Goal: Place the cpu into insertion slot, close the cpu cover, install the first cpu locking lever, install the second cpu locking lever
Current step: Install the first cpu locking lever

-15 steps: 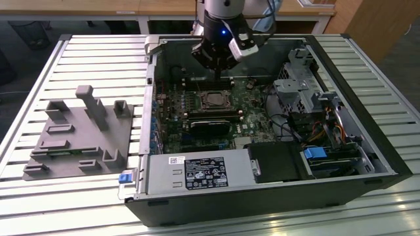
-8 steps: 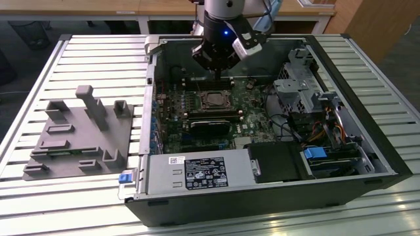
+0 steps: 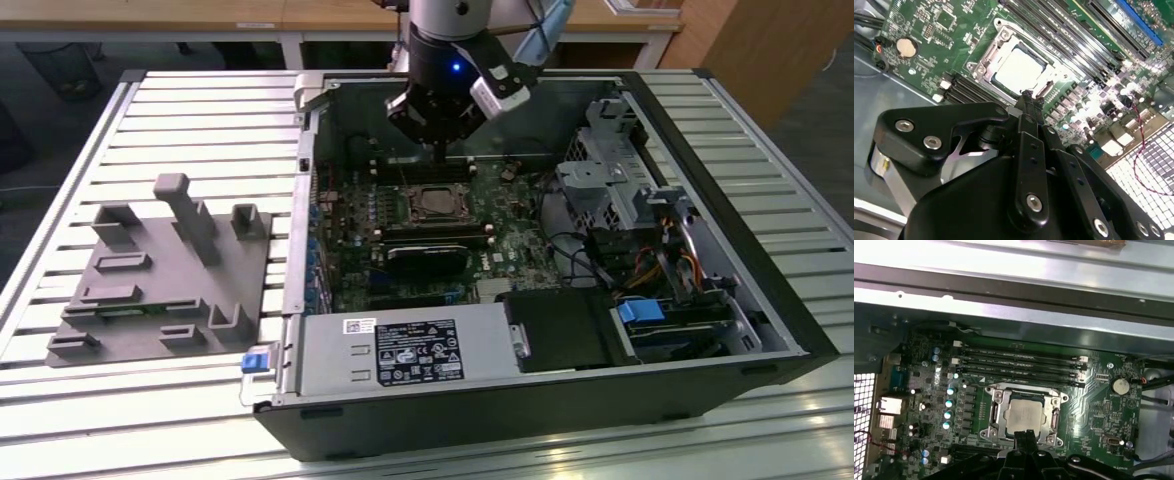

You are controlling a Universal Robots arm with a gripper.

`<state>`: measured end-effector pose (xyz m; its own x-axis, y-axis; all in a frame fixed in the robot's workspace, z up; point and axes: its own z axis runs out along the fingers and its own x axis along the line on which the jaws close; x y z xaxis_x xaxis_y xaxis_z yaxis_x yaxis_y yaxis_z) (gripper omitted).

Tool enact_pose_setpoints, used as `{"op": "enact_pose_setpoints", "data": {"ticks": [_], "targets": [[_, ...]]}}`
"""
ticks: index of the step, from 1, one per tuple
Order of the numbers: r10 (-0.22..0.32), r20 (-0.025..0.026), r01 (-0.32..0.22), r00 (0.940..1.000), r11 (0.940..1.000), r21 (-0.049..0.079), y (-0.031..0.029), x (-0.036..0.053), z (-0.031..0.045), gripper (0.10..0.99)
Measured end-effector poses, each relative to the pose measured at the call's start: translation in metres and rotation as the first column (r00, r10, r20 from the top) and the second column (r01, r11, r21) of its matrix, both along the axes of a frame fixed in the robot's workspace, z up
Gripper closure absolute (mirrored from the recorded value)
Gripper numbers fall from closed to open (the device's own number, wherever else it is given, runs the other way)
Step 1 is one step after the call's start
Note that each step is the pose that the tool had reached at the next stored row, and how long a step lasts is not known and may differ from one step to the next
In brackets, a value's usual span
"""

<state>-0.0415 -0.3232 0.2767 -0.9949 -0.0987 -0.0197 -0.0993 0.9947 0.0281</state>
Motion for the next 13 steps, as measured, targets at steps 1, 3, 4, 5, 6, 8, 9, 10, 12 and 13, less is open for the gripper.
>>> {"op": "enact_pose_setpoints", "data": {"ticks": [1, 3, 4, 5, 6, 8, 9, 10, 12, 13], "targets": [[0.000, 0.0023, 0.000, 1.0000, 1.0000, 0.000, 0.0000, -0.0027, 0.0000, 0.980], [0.000, 0.0097, 0.000, 1.0000, 1.0000, 0.000, 0.0000, -0.0130, 0.0001, 0.980], [0.000, 0.0111, 0.000, 0.9999, 1.0000, 0.000, 0.0001, -0.0141, 0.0000, 0.980], [0.000, 0.0122, 0.000, 0.9999, 1.0000, 0.000, 0.0001, -0.0150, 0.0000, 0.980], [0.001, 0.0138, -0.001, 0.9999, 1.0000, 0.000, 0.0000, -0.0160, 0.0000, 0.980], [0.002, 0.0177, -0.002, 0.9998, 1.0000, 0.000, 0.0000, -0.0182, 0.0000, 0.980], [0.004, 0.0199, -0.004, 0.9998, 1.0000, 0.000, 0.0000, -0.0195, 0.0000, 0.980], [0.005, 0.0216, -0.005, 0.9998, 1.0000, 0.000, 0.0000, -0.0205, -0.0001, 0.980], [0.007, 0.0257, -0.007, 0.9996, 1.0000, 0.000, 0.0001, -0.0239, -0.0005, 0.980], [0.007, 0.0274, -0.007, 0.9996, 1.0000, 0.000, 0.0003, -0.0266, -0.0010, 0.980]]}}
